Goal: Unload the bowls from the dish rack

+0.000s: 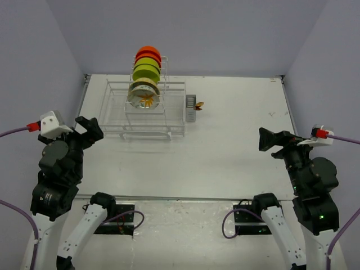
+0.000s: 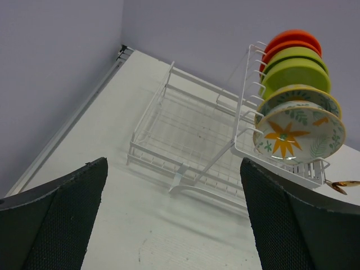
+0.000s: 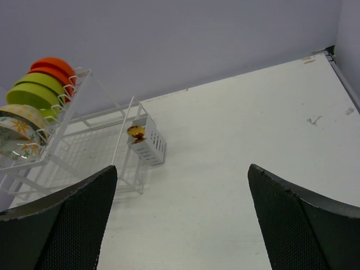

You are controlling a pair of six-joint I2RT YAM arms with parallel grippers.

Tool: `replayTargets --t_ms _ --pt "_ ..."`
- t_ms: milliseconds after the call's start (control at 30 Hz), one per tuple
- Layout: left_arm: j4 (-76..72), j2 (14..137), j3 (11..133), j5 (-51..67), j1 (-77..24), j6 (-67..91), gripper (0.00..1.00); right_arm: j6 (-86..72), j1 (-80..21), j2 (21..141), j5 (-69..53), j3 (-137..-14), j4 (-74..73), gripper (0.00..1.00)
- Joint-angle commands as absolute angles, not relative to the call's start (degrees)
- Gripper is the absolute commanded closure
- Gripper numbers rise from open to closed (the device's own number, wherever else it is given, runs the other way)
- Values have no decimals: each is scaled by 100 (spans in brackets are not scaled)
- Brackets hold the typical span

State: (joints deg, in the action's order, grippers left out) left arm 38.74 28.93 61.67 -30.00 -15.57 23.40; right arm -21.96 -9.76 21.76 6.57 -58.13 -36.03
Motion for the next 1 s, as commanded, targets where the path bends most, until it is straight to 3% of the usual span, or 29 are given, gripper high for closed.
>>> replayTargets --t_ms 0,400,700,933,967 --pt "3885 2997 6425 -2734 -1600 2303 0 -2250 -993 2250 905 -5810 -3498 1" --pt "3859 3217 6767 -1926 -1591 3189 0 -2373 -993 2197 397 -5731 -3252 1" --pt "2401 3867 6188 745 -1600 5816 0 -2531 -993 2645 -290 -5660 -2980 1" --pt "1337 4613 5967 589 -1661 6881 6 -2645 -993 2742 -448 -5573 -2866 1" --pt "1310 4901 6124 554 -1713 6925 10 -2654 -984 2699 -448 -5511 -2830 1"
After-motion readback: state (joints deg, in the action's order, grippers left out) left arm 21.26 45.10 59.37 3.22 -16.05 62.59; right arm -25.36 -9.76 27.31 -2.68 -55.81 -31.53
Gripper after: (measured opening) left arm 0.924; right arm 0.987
